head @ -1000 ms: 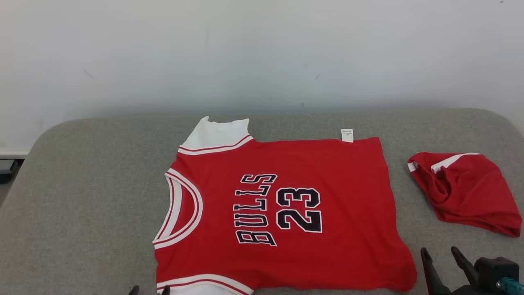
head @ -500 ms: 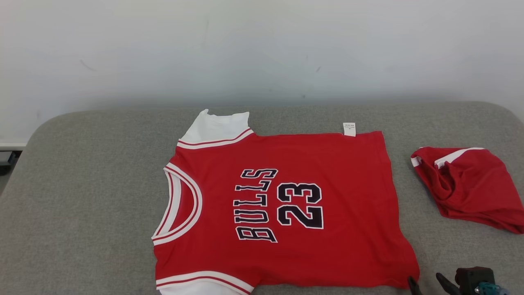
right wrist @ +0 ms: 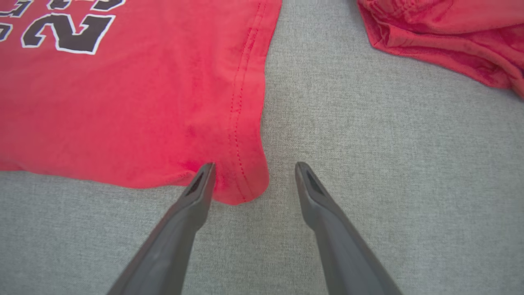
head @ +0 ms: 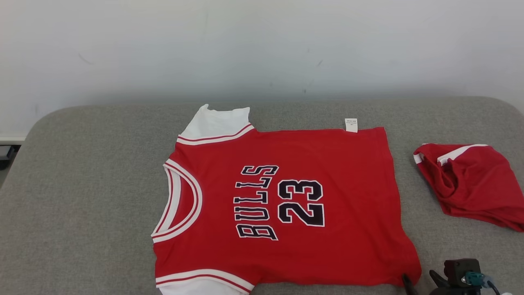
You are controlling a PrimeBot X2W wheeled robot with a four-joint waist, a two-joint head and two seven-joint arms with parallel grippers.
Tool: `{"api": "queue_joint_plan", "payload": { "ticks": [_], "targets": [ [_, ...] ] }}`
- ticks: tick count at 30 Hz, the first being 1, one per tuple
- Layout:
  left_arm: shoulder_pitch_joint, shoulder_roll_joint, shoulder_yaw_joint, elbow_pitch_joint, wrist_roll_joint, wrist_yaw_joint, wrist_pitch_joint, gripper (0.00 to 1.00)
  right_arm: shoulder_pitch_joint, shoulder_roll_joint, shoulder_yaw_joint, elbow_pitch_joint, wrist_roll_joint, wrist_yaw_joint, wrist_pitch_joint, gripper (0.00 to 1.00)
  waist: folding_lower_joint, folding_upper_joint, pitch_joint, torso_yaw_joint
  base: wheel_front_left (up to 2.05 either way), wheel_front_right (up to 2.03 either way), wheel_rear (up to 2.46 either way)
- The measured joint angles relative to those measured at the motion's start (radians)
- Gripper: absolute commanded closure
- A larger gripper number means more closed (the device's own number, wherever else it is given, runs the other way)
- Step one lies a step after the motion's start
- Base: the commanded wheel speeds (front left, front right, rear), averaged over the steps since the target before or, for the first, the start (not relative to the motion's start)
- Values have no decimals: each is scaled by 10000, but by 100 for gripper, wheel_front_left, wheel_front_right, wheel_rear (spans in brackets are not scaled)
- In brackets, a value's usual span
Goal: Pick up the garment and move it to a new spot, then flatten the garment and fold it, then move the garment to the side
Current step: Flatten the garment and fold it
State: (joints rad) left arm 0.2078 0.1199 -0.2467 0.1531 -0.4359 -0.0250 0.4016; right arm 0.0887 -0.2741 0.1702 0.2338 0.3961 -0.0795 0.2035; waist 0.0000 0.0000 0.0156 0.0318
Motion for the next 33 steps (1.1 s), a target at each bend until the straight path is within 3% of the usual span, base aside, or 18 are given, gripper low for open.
{"api": "queue_joint_plan", "payload": {
  "ticks": [11,12,13,14,23,33],
  "targets": [
    [-462,-180,-278,945,-75,-194,81,0,-456,173,247,773,-286,-58,2,0,0,0,12,40,0,0,0],
    [-523,-203,-244,1020,-153,-194,79,37,-517,192,272,872,-290,-86,2,44,0,0,21,41,0,0,0],
    [-572,-205,-259,1112,-144,-194,67,63,-573,215,295,930,-303,-86,2,61,0,0,32,41,0,0,0],
    [-612,-209,-274,1212,-86,-190,23,100,-615,240,314,965,-349,-86,0,100,0,0,44,41,0,0,0],
    [-804,-299,-117,1503,-198,-174,-433,100,-785,424,268,1277,-267,-77,-107,100,0,0,123,90,0,0,0],
    [-705,-236,178,134,-646,-422,-1043,100,-443,211,-293,869,384,290,-378,100,0,0,97,222,0,0,0]
  ]
}}
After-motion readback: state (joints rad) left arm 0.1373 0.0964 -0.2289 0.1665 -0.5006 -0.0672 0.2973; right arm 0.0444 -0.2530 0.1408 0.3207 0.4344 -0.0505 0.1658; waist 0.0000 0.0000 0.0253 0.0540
